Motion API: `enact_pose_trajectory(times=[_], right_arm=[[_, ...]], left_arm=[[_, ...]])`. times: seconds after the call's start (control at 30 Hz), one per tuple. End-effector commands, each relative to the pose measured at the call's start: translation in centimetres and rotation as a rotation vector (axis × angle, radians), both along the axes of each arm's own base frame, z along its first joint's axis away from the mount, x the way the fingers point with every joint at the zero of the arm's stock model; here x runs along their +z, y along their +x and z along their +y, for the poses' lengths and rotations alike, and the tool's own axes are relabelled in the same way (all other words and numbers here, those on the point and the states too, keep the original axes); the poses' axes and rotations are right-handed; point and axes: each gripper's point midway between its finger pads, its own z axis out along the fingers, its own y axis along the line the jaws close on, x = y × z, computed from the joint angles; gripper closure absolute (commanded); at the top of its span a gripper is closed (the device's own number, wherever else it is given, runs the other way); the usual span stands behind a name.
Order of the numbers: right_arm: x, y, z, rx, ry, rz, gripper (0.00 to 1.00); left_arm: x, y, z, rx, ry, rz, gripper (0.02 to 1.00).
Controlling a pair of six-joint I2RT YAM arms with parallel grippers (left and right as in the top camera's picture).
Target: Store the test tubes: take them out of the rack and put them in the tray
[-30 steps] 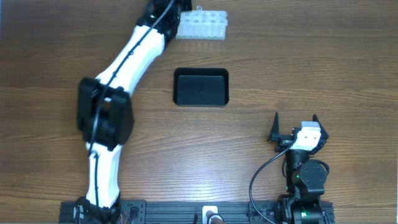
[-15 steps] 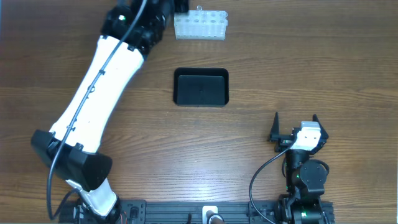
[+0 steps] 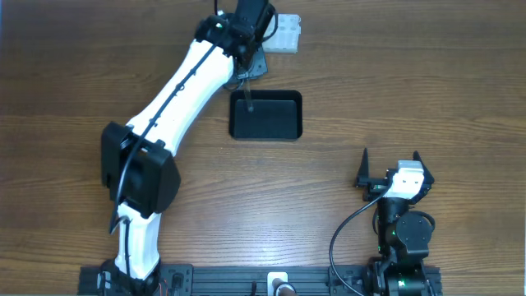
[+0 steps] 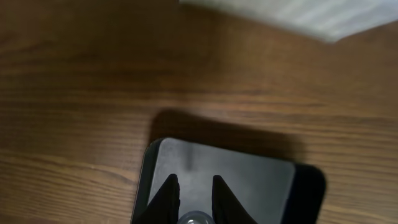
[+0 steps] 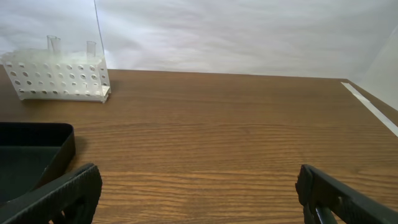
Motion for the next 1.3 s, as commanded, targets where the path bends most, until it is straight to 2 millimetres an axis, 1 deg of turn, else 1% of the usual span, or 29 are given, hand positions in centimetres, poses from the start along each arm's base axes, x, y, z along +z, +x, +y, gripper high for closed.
enact_pose_trajectory(times=[0.03, 0.13, 0.23, 0.37, 0.5, 0.57, 0.67, 0.83, 1.0, 1.07, 1.3], right_arm=[[-0.3, 0.0, 0.0, 0.0, -0.004, 0.007, 0.009], [-0.3, 0.0, 0.0, 0.001, -0.004, 0.007, 0.009], [-0.3, 0.0, 0.0, 0.0, -0.004, 0.007, 0.009], [-0.3, 0.0, 0.0, 0.0, -0.004, 0.007, 0.009], [-0.3, 0.0, 0.0, 0.001, -0.005, 0.007, 0.007], [-0.3, 0.0, 0.0, 0.0, -0.004, 0.007, 0.007], [-0.3, 0.0, 0.0, 0.0, -0.004, 0.007, 0.007], [-0.3, 0.0, 0.0, 0.0, -0.004, 0.007, 0.007], [-0.3, 0.0, 0.0, 0.0, -0.004, 0.007, 0.007], [-0.3, 0.0, 0.0, 0.001, -0.004, 0.007, 0.007], [-0.3, 0.0, 0.0, 0.001, -0.004, 0.007, 0.007]], left_arm=[[-1.2, -0.2, -0.3, -0.06, 0.015, 0.035, 0.98], [-0.9, -0.2, -0.3, -0.094, 0.03, 0.041, 0.978], [-0.4, -0.8, 0.0, -0.093, 0.045, 0.069, 0.98], [-0.7, -1.5, 0.4, -0.093, 0.061, 0.101, 0.98], [-2.3, -2.1, 0.7, -0.103, 0.09, 0.157, 0.98], [-3.4, -1.9, 0.7, -0.131, 0.107, 0.176, 0.98], [-4.2, -1.6, 0.5, -0.143, 0.115, 0.185, 0.98], [-4.7, -1.4, 0.4, -0.143, 0.115, 0.185, 0.978], [-5.9, -1.3, 0.6, -0.139, 0.124, 0.207, 0.978], [-6.6, -0.9, 0.8, -0.133, 0.124, 0.209, 0.98], [-6.8, -0.2, 0.5, -0.163, 0.116, 0.189, 0.976]])
